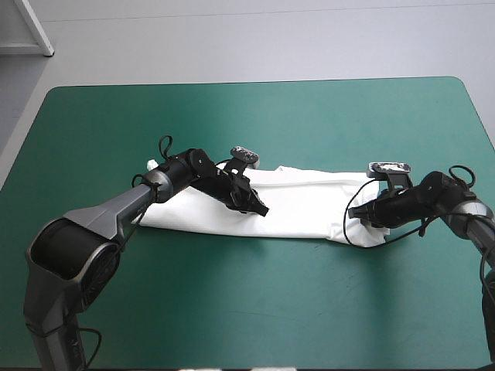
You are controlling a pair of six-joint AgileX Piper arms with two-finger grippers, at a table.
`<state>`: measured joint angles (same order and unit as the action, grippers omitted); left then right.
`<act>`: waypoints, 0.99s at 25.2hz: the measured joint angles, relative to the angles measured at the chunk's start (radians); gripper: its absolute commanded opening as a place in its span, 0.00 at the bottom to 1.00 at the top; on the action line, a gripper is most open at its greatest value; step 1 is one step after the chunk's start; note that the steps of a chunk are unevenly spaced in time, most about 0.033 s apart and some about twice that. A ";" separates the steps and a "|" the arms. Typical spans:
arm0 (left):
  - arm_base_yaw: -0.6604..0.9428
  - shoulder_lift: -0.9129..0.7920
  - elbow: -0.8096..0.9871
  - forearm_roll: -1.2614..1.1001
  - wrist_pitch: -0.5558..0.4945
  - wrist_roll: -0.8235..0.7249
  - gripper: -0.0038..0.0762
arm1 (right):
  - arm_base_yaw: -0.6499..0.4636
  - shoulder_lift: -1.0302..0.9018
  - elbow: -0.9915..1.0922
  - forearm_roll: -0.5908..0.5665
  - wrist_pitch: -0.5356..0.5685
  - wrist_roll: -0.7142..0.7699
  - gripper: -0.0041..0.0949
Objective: Fold the cloth
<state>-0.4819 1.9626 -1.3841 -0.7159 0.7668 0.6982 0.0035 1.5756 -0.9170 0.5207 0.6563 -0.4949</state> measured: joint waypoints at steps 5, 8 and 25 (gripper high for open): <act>0.000 0.000 0.000 0.000 -0.007 -0.003 0.07 | 0.000 0.001 -0.043 0.001 0.017 -0.022 0.04; 0.000 0.001 0.000 0.000 -0.009 -0.003 0.07 | 0.000 -0.005 -0.101 0.008 0.044 -0.025 0.04; 0.014 -0.052 -0.039 0.183 -0.025 -0.076 0.07 | 0.201 -0.016 -0.458 0.047 0.189 -0.006 0.04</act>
<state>-0.4678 1.9102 -1.4229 -0.5331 0.7417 0.6219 0.2046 1.5599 -1.3753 0.5673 0.8453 -0.5005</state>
